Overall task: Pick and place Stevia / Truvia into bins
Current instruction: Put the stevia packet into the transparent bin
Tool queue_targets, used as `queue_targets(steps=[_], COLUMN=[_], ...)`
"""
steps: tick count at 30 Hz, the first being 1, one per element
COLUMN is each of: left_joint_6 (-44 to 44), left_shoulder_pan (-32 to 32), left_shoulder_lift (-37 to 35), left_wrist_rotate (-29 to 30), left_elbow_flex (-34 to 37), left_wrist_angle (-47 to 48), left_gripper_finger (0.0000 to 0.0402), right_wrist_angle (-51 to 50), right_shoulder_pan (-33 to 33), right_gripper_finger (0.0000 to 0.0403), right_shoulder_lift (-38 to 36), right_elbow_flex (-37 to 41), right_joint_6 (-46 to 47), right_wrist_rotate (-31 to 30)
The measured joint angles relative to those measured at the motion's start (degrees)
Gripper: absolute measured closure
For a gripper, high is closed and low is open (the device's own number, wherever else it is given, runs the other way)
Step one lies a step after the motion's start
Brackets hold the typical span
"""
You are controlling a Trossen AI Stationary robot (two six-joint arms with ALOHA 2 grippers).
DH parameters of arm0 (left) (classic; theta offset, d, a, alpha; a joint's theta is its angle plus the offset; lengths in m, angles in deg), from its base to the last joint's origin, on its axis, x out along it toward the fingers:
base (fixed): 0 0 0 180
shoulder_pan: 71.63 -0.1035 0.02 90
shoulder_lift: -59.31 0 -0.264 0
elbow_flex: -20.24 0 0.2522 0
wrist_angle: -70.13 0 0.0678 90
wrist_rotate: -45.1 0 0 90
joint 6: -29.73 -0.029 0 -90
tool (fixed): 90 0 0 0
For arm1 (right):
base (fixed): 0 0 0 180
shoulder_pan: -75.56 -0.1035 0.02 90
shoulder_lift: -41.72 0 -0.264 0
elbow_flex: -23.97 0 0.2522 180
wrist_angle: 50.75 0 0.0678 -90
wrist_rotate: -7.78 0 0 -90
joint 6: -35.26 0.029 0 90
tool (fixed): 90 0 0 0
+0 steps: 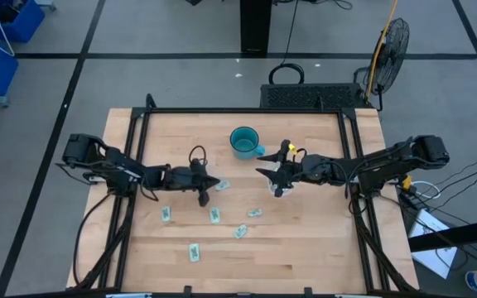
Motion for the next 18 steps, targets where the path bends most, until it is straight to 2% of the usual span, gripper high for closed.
queue_targets(steps=[4, 13, 18], left_joint_6=[-1.3, -1.6, -0.4], left_shoulder_pan=[0.0, 0.0, 0.0], left_shoulder_lift=[0.0, 3.7, 9.7], left_wrist_rotate=[0.0, 0.0, -1.2], left_elbow_flex=[0.0, -0.1, -0.1], left_wrist_angle=[2.9, 2.8, -3.7], left_gripper_finger=[0.0325, 0.0163, 0.0121], right_wrist_angle=[0.0, 0.0, 0.2], right_shoulder_pan=[0.0, 0.0, 0.0], right_gripper_finger=[0.0234, 0.0234, 0.0234], right_shoulder_lift=[0.0, 0.0, 0.0], right_elbow_flex=[0.0, 0.0, 0.0], right_joint_6=[0.0, -0.3, -0.4], right_wrist_rotate=[0.0, 0.0, 0.0])
